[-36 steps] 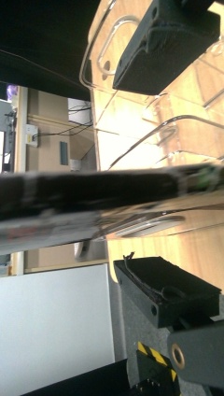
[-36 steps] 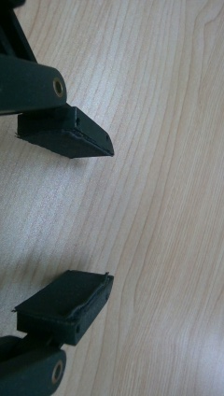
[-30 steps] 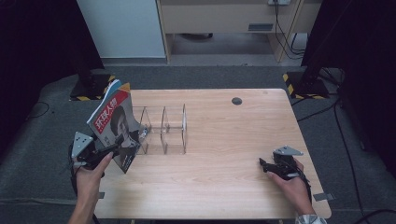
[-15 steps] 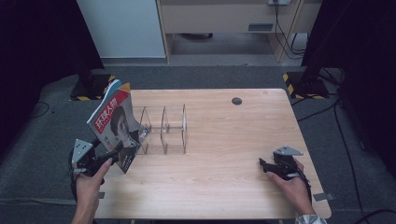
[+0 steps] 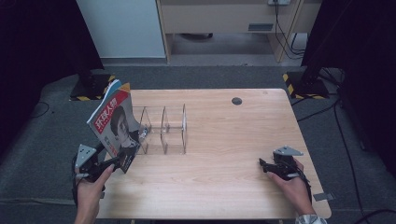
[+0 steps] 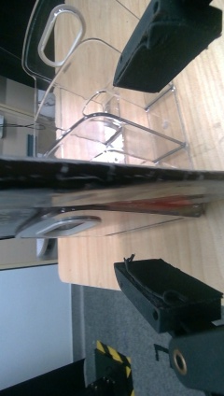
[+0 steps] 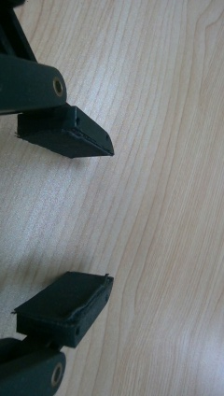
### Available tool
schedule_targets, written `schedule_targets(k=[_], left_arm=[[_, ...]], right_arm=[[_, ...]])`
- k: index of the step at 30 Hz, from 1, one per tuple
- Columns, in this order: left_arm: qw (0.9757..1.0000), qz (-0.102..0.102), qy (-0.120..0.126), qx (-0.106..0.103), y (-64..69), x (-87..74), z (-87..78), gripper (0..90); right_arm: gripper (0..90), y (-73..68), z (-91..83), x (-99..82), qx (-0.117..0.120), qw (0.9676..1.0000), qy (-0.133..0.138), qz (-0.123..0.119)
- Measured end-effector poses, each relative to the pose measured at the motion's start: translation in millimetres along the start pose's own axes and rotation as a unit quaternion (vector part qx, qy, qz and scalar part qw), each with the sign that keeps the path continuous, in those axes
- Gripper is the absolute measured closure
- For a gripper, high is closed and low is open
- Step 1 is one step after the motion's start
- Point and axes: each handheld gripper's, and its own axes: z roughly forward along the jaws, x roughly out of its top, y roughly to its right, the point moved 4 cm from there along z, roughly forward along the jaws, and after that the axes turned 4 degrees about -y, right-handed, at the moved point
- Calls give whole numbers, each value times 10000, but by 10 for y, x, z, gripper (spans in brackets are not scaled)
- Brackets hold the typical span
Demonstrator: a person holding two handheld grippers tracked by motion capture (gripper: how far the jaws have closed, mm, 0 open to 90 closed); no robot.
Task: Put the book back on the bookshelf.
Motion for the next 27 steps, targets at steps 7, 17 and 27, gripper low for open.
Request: schedule_targets(k=[7,17,27], left_arm=[[9999,23,-162,-2,6,-77,-22,91],[9991,111,-404,-75,49,-154,-33,97],[9978,110,-640,-114,67,-267,-81,92]], right_arm=[[314,-2,-2,-2,12,10000,-4,-7],[314,-7,-3,-2,20,10000,4,9],[314,-8,-4,-3,28,10000,2,5]])
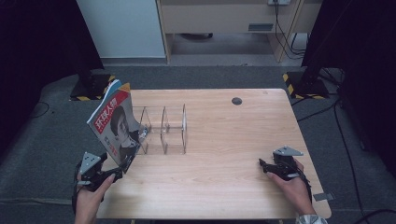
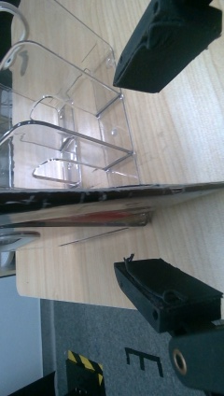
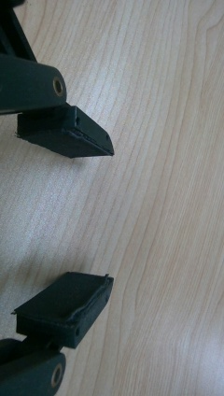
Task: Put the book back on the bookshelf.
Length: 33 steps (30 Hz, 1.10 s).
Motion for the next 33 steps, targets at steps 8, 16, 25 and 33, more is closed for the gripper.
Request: schedule_targets(k=[8,16,25,33], left_arm=[[9998,132,-134,1,6,-87,-17,92],[9996,179,-197,-41,3,-118,-31,91],[9992,246,-286,-111,26,-186,-94,94],[9984,311,-347,-305,109,-248,-172,114]], right_arm=[[314,-1,0,0,3,10000,0,1],[313,-1,0,-1,3,10000,0,-1],[314,-3,-2,-2,12,10000,0,-3],[314,-3,-3,-4,15,10000,0,-20]])
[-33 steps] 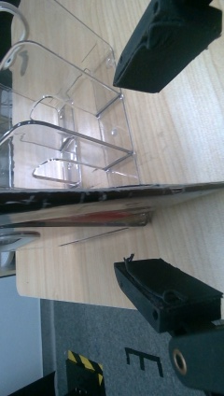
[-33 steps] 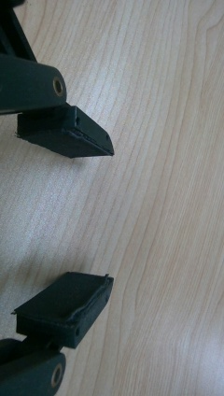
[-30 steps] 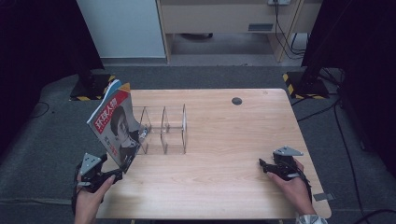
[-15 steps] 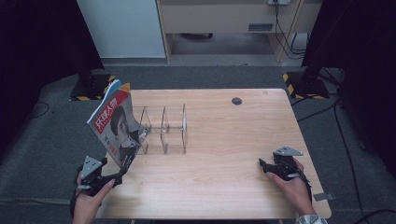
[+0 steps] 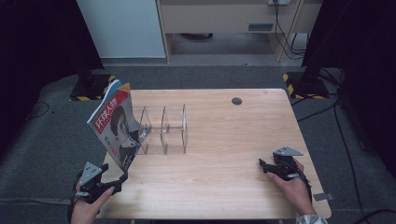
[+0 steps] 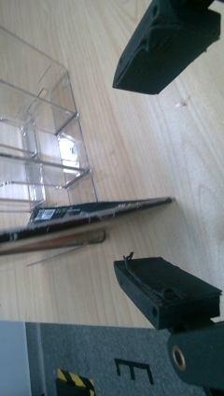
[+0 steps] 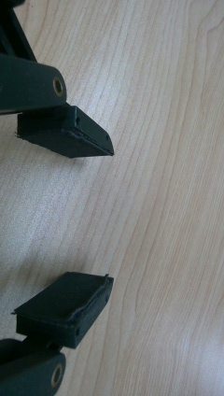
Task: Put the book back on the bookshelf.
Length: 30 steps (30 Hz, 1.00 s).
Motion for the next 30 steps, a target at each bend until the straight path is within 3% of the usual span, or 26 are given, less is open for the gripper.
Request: schedule_targets(k=[6,14,20,26,30], left_arm=[[9999,111,-13,-123,77,15,-24,121],[9984,388,-77,-410,274,74,26,122],[9967,476,-168,-640,390,161,130,117],[9937,766,-293,-761,549,290,282,98],[9929,831,-304,-790,597,358,395,93]], right_arm=[[313,-2,-1,-1,7,10000,0,-5],[312,-2,-1,-1,8,10000,-1,-8],[310,-4,-2,-1,21,10000,-8,-7],[308,-5,-3,-2,22,10000,-16,-13],[305,-5,-3,-1,27,10000,-14,-20]])
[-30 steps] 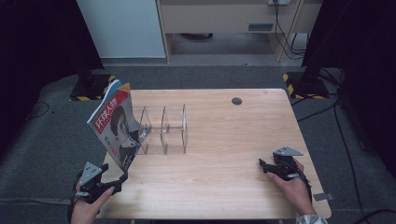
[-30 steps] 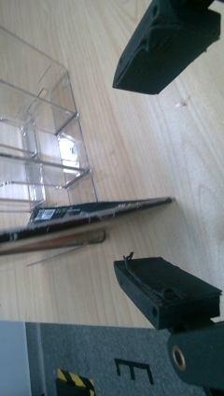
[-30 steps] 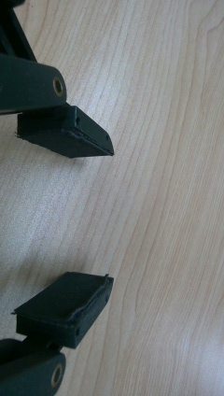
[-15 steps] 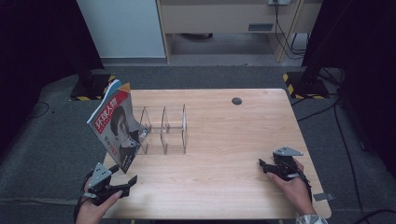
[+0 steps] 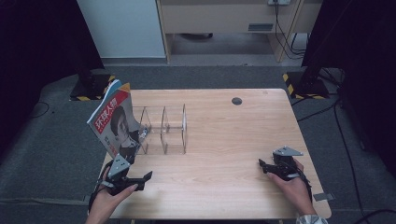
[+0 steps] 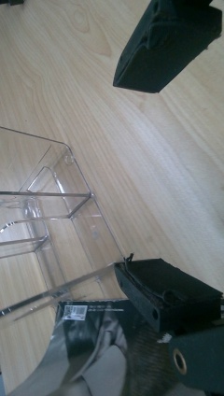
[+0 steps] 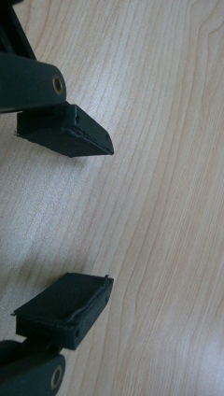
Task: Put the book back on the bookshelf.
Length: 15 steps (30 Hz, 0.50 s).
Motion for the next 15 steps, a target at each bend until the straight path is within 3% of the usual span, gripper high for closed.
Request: schedule_targets(k=[10,11,15], left_arm=[[9998,132,-88,-112,91,216,234,89],[9995,273,0,-184,96,263,312,89],[9994,250,-104,-206,127,280,395,88]], right_arm=[[288,-7,1,-2,-3,10000,-20,-20],[287,-5,2,-2,-1,10000,-19,-20],[284,-7,3,-1,1,10000,-19,-8]])
